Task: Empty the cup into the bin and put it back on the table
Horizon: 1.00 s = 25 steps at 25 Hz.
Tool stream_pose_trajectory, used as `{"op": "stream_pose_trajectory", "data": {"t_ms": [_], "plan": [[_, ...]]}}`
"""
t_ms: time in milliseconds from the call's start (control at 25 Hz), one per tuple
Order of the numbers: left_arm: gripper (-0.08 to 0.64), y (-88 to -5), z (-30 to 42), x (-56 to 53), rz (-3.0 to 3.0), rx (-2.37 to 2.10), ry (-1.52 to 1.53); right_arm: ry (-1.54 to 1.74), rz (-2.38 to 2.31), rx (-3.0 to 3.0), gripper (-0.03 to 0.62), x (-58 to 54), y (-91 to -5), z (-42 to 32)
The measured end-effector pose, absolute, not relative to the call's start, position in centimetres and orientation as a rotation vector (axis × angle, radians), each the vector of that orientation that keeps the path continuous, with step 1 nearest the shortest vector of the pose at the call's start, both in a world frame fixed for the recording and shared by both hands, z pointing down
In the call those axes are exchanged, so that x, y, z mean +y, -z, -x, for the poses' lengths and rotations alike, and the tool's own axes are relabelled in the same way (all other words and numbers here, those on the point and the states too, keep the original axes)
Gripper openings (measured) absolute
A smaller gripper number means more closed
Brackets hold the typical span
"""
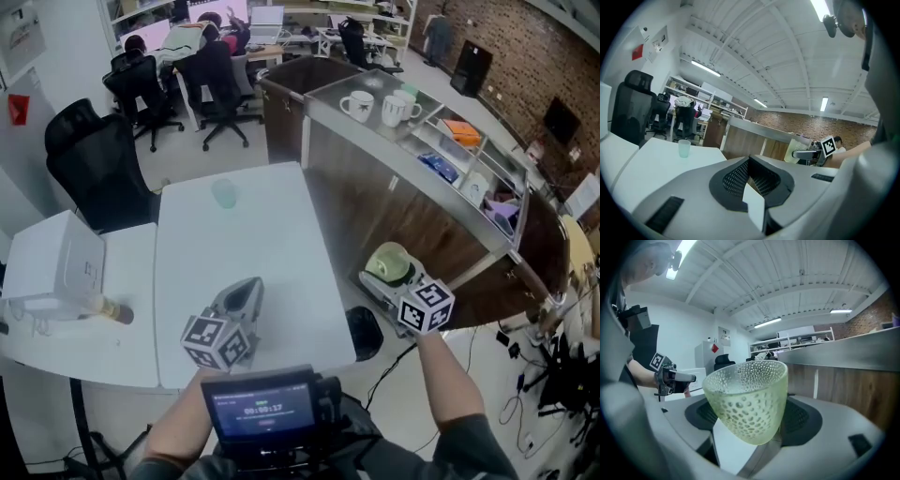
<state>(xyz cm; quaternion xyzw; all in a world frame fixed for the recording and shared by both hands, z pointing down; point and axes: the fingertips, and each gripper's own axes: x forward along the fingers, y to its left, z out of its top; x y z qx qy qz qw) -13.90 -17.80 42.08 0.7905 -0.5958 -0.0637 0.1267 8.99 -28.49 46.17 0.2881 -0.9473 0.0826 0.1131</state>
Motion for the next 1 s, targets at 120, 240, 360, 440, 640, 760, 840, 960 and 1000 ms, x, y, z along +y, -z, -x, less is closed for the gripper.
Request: {"op": "stream_pose_trajectory", "data": {"t_ms": [120,240,360,440,640,760,840,960,1000], "plan": [[0.002,-42.3,16.2,-16.4,-2.244,-1.814,0.189,-0.225,-0.723,-2.799,0.393,-28.5,-46.8,-5.2],[0.0,-42.2,18.4,-14.7,-2.182,-1.895,0.19,-0.22,-0.602,-2.832,0.393,-27.8,-46.5,-1.2],[0.0,-42.1,20.8,-13.0,-2.116,-1.975,0.194,-0.226,-0.491,-2.85,0.393,-26.8,-46.4,2.9],[0.002,-42.1,22.1,-11.8,-2.075,-2.02,0.196,-0.224,-0.414,-2.859,0.393,-26.1,-46.6,5.4],[0.002,-42.6,24.4,-9.7,-1.99,-2.095,0.198,-0.211,-0.261,-2.868,0.393,-24.4,-47.4,10.2],[0.002,-43.4,25.6,-8.7,-1.942,-2.127,0.19,-0.225,-0.217,-2.847,0.393,-23.8,-48.6,12.2],[0.0,-44.2,26.2,-8.3,-1.912,-2.138,0.181,-0.243,-0.208,-2.832,0.393,-23.7,-49.7,13.0],[0.0,-45.3,26.7,-7.9,-1.878,-2.141,0.165,-0.269,-0.207,-2.81,0.393,-23.7,-51.4,13.8],[0.0,-45.7,26.8,-7.8,-1.869,-2.14,0.161,-0.278,-0.206,-2.802,0.393,-23.8,-52.1,13.9]]}}
